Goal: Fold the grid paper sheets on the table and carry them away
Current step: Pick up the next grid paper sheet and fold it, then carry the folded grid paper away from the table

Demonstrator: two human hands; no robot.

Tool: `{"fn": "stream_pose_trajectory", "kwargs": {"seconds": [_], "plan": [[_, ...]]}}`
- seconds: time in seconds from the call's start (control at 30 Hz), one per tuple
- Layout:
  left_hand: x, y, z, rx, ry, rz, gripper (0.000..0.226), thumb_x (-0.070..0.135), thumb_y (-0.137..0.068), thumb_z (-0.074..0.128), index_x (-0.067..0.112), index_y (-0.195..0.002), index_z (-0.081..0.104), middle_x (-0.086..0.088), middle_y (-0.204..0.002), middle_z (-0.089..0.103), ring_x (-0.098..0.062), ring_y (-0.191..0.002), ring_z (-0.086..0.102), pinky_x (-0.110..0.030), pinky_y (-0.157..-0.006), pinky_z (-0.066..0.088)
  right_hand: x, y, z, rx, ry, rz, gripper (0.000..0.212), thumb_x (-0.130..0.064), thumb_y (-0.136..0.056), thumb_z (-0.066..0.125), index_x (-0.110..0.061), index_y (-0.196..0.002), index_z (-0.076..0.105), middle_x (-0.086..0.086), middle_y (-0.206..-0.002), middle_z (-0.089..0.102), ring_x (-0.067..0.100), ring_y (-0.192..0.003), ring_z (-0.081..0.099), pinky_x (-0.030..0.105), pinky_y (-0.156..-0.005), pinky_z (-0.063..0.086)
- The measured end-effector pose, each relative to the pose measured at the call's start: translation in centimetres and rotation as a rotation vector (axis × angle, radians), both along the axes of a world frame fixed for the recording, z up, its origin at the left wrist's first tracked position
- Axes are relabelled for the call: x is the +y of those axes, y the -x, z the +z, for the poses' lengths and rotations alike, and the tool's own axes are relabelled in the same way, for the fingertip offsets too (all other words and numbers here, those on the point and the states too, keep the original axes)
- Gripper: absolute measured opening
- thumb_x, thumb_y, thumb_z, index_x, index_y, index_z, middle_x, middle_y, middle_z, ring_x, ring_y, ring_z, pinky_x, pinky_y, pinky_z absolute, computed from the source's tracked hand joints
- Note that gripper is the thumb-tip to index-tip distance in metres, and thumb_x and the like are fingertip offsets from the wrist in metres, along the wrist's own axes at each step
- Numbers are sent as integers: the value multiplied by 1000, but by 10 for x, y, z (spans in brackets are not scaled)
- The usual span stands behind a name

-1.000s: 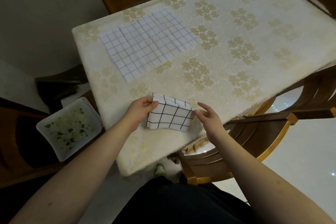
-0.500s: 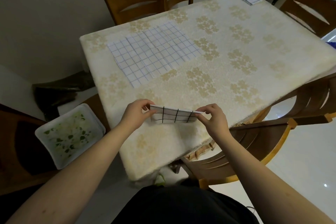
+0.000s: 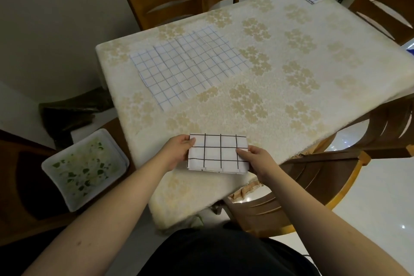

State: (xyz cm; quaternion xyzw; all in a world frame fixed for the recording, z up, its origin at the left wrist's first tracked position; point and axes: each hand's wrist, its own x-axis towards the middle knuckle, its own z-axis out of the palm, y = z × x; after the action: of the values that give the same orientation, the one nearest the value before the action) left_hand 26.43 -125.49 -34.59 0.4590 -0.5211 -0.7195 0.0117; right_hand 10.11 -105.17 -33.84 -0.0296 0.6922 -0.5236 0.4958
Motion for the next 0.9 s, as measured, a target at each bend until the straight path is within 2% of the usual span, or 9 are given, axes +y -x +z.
{"fn": "stream_pose_trajectory", "kwargs": {"seconds": [0.13,0.23,0.33,0.43,0.5,0.6,0.73,0.9], "plan": [[6,7,-15,-12,-174,61,29,27,-99,54,5,-116,63,-10,-108,71,-18,-91,70,-26,-68,56,-5,8,-23,37,-92,-59,23,-16,-88,71,0,-104,67,25,-109,70,35,-95,69,54,-91,55],[10,4,-24,-59,-236,2,25,21,-97,58,5,-116,61,-9,-107,71,-19,-92,69,-28,-73,56,-9,12,-36,10,-153,-37,18,-16,-88,70,-5,-101,67,21,-107,71,32,-93,69,50,-90,56],[11,5,-36,-170,-123,-47,28,12,-95,60,2,-121,58,-9,-103,69,-19,-89,67,-29,-75,56,-11,15,-45,2,-224,2,16,-16,-91,66,-5,-102,68,17,-106,72,32,-98,69,48,-90,56],[11,9,-42,-239,-26,-59,30,7,-94,61,-1,-122,56,-12,-104,67,-25,-92,65,-43,-88,54,-14,19,-47,20,-258,5,7,-14,-92,64,-9,-89,68,16,-101,72,32,-96,69,47,-89,57],[12,8,-44,-249,-6,-62,31,7,-93,63,-2,-122,56,-13,-106,67,-26,-93,65,-45,-91,53,-14,19,-45,60,-275,23,7,-13,-91,65,-12,-85,67,14,-99,72,30,-95,69,45,-89,57],[13,3,-40,-210,7,-60,30,6,-92,64,-2,-120,58,-12,-103,69,-23,-88,66,-40,-81,55,-9,20,-39,113,-273,57,5,-14,-90,67,-10,-91,68,14,-101,72,29,-95,69,41,-86,58],[13,-2,-20,-93,-13,-34,29,5,-89,68,3,-117,62,-9,-100,71,-19,-86,69,-30,-69,55,7,18,-13,81,-176,10,23,-13,-90,68,4,-105,66,19,-104,72,31,-96,70,39,-82,60],[22,4,15,28,-13,-77,28,9,-87,71,8,-114,64,-12,-107,72,-25,-97,69,-35,-82,55,41,1,46,147,-69,-81,20,-14,-91,67,3,-102,67,18,-98,74,27,-89,73,31,-72,60]]}}
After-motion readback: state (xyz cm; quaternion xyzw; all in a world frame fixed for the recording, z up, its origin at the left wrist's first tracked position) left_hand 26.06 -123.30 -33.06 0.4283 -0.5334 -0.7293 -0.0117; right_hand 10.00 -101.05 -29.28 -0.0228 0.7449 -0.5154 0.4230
